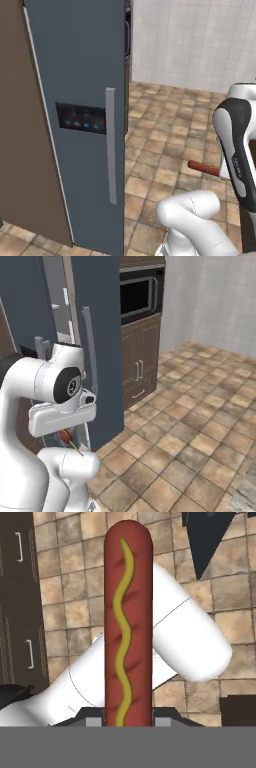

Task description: Store the hot dog in the freezer for long-term storage. Close the freezer door after placing the cooked food.

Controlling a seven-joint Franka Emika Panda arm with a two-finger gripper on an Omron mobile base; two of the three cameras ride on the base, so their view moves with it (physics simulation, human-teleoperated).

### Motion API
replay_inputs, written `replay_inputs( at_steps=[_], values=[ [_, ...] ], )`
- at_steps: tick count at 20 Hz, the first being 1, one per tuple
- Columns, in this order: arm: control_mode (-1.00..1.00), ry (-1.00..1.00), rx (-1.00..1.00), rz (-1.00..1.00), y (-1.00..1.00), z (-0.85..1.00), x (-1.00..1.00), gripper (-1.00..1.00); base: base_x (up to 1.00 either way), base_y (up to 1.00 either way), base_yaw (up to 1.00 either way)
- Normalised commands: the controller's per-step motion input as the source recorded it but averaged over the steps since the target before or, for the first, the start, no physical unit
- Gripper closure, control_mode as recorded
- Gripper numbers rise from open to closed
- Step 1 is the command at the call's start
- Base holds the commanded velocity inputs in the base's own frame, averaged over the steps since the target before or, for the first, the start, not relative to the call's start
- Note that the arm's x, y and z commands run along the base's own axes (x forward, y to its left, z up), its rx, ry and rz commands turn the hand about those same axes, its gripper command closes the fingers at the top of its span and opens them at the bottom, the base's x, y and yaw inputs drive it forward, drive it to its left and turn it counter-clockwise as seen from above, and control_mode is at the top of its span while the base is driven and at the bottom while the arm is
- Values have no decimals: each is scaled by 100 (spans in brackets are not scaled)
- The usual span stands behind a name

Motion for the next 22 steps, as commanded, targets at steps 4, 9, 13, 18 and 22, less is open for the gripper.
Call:
replay_inputs(
  at_steps=[4,9,13,18,22],
  values=[
    [100,0,0,0,0,0,0,100,5,-16,-51],
    [100,0,0,0,0,0,0,100,32,0,-17],
    [100,0,0,0,0,0,0,100,68,-1,-18],
    [100,0,0,0,0,0,0,100,64,-26,-10],
    [100,0,0,0,0,0,0,100,54,-31,-3]
  ],
)
